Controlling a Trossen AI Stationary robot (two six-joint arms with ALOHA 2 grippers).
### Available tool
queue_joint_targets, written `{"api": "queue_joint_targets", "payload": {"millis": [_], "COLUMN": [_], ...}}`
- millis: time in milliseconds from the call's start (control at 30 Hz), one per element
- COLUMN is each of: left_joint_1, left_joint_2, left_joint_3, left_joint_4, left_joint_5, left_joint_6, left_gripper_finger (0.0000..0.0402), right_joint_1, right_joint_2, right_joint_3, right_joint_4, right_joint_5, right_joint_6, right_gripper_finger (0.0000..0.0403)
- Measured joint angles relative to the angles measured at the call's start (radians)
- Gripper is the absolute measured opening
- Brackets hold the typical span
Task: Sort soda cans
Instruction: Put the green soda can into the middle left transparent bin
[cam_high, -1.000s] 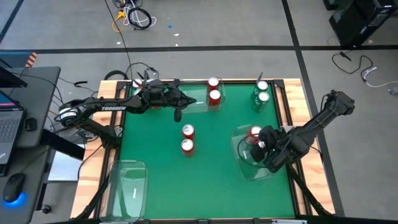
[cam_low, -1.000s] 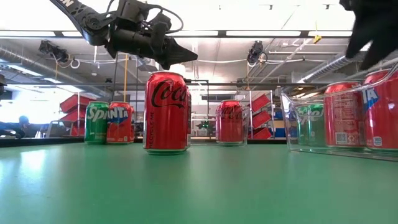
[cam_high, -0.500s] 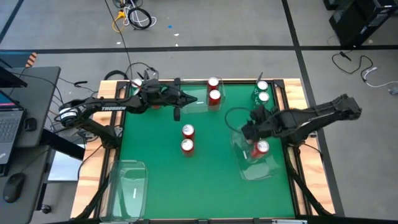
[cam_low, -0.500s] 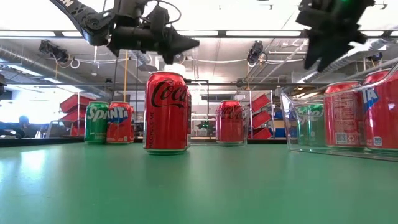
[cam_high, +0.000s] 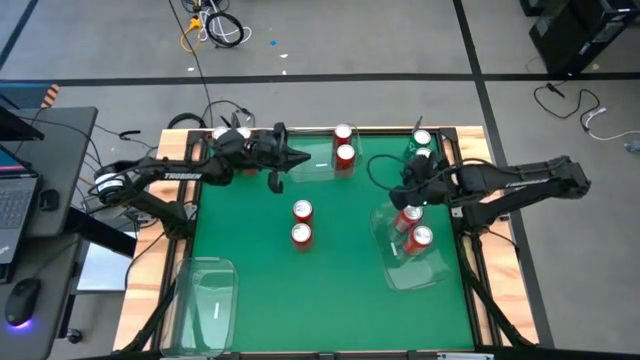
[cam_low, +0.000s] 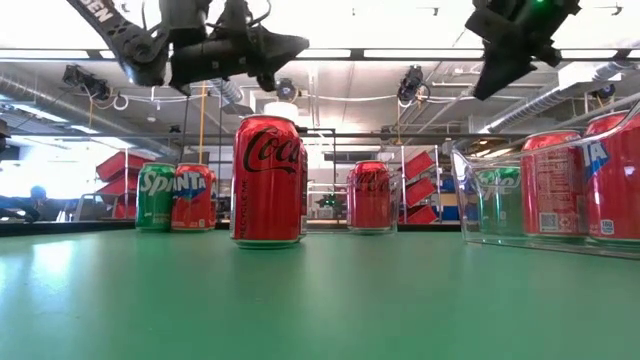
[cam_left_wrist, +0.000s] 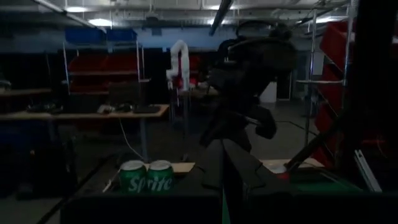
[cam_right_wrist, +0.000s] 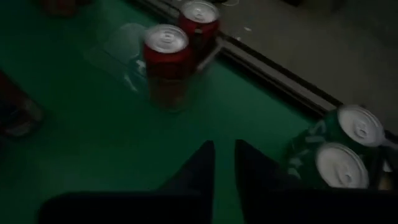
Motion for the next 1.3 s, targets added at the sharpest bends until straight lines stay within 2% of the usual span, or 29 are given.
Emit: {"api": "queue_joint_targets", "payload": {"millis": [133,233,367,633,800,967,1167,1300], "left_joint_1": [0.008,0.008,0.008,0.008,0.008,0.008,0.008,0.008], "left_joint_2": [0.000,0.000,0.000,0.000,0.000,0.000,0.000,0.000], "left_joint_3": [-0.067,-0.096,-0.115,-0.115,-0.115,-0.115,-0.115,-0.115], "left_joint_4": [0.018,0.017,0.020,0.014,0.011,0.011,0.011,0.010], "left_joint_5": [-0.052,-0.076,-0.076,-0.077,-0.077,-0.076,-0.053,-0.046], "left_joint_6": [0.048,0.051,0.049,0.049,0.049,0.049,0.049,0.049], "left_gripper_finger": [0.0003,0.0003,0.0003,0.0003,0.0003,0.0003,0.0003,0.0003], "right_joint_1": [-0.093,-0.160,-0.231,-0.382,-0.480,-0.568,-0.650,-0.690], "right_joint_2": [-0.025,-0.026,-0.022,-0.013,0.034,0.090,0.152,0.186], "right_joint_3": [-0.039,-0.058,-0.071,-0.072,-0.071,-0.072,-0.071,-0.082], "right_joint_4": [-0.040,-0.054,-0.058,-0.052,-0.050,0.007,0.061,0.065], "right_joint_5": [-0.072,-0.109,-0.150,-0.144,-0.145,-0.159,-0.251,-0.257], "right_joint_6": [0.029,0.025,-0.005,-0.015,-0.073,-0.134,-0.200,-0.219], "right_gripper_finger": [0.0016,0.0041,0.0111,0.0280,0.0348,0.0372,0.0373,0.0374]}}
